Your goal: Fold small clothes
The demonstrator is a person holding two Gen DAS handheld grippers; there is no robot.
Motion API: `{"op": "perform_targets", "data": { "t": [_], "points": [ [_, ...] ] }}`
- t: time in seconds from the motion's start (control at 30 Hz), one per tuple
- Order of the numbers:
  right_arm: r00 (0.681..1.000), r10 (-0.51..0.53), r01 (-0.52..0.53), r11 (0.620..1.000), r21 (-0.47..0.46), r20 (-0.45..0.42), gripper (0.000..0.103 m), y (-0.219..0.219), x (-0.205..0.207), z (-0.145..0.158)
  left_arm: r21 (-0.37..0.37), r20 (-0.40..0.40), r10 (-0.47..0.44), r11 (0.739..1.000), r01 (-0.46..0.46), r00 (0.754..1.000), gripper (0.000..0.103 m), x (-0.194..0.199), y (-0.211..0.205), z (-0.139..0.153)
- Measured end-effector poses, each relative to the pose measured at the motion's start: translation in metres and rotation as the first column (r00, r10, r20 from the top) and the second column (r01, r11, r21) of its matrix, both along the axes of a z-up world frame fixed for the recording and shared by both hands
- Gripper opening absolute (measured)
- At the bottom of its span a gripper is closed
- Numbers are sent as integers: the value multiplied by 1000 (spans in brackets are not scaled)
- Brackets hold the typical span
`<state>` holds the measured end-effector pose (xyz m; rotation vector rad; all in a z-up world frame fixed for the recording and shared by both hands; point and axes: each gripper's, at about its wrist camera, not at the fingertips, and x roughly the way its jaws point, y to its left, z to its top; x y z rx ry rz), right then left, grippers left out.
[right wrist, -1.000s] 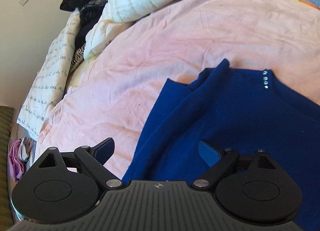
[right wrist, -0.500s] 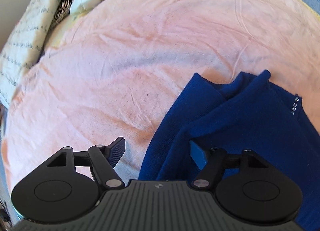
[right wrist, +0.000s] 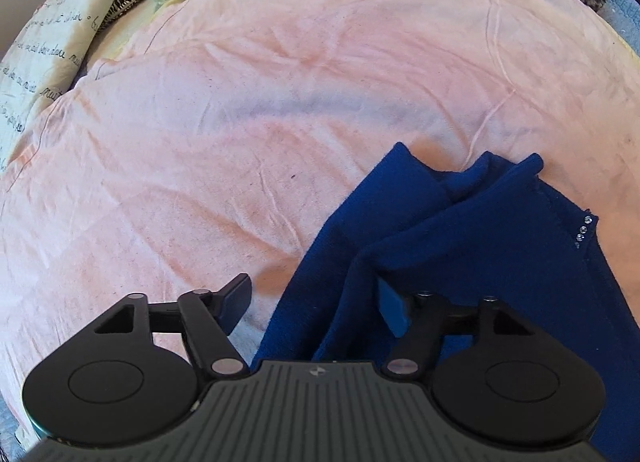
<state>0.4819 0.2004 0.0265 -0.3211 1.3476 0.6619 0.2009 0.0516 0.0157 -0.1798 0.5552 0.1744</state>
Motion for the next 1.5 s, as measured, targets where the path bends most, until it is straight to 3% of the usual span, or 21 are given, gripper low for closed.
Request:
{"op": "perform_targets", "data": {
  "t": [0.03, 0.07, 0.17, 0.2, 0.23, 0.27, 0.37, 0.43, 0.5, 0.6, 0.67, 0.77, 0.83, 1.07, 1.17, 1.2, 1.33, 1.5],
  "points": [
    [1000, 11, -11, 1000, 6, 0, 85, 1, -2, -1, -18, -16, 15, 1000, -16, 1000, 63, 1, 5, 0],
    [1000, 22, -22, 1000, 6, 5, 87, 4, -5, -2, -44, -22, 47, 998, -48, 999, 78, 1, 12, -1],
    [999, 44, -44, 999, -1, 11, 89, 10, -11, -4, -79, -17, 74, 994, -75, 997, 76, 6, 27, -1],
    [999, 46, -46, 999, -3, 11, 90, 11, -11, -4, -76, -13, 82, 994, -83, 997, 75, 9, 31, 1],
    [999, 48, -48, 999, -3, 8, 91, 11, -11, -4, -83, -8, 86, 993, -86, 996, 63, 13, 35, 2],
    [999, 46, -46, 999, 1, 3, 91, 13, -10, -5, -106, -12, 85, 991, -86, 996, 40, 18, 41, 4],
    [999, 26, -25, 999, 31, -26, 91, 8, -4, -4, -228, -36, 109, 967, -114, 993, 10, 25, 60, -1],
    [999, 1, 3, 998, 59, -53, 91, 4, 1, -3, -244, -23, 150, 958, -151, 988, 10, 21, 65, -4],
    [996, -27, 34, 996, 87, -83, 90, -2, 8, -2, -207, 18, 178, 963, -170, 984, 7, 13, 60, -6],
    [991, -63, 76, 991, 106, -118, 87, -10, 17, 0, -72, 127, 150, 987, -142, 981, 5, 2, 37, 0],
    [989, -73, 87, 991, 104, -129, 81, -13, 20, 0, 46, 149, 84, 995, -92, 985, 5, 3, 16, 3],
    [989, -84, 94, 993, 74, -125, 67, -11, 25, 0, 121, 160, 36, 991, -56, 986, 5, 2, 1, 4],
    [989, -85, 91, 995, 47, -118, 58, -8, 27, 0, 118, 161, 38, 991, -58, 986, 5, 1, 2, 3],
    [998, -35, 32, 998, -48, -47, 47, 3, 23, -2, 125, 162, 28, 991, -49, 986, 5, -2, 0, 2],
    [1000, 12, -12, 996, -91, 0, 34, 5, 17, -3, 126, 159, 27, 991, -47, 987, 5, 0, 2, 3],
    [1000, 23, -22, 995, -95, 5, 24, 5, 15, -2, 129, 157, 24, 991, -45, 987, 5, 0, 2, 3],
    [999, 36, -33, 997, -75, 36, 15, -2, 11, 2, 132, 122, 6, 991, -22, 993, 5, 1, 0, 6],
    [999, 10, -11, 1000, 16, 53, 14, -24, 7, 16, 76, 84, 7, 997, -13, 996, 5, 0, 2, 17]
  ]
}}
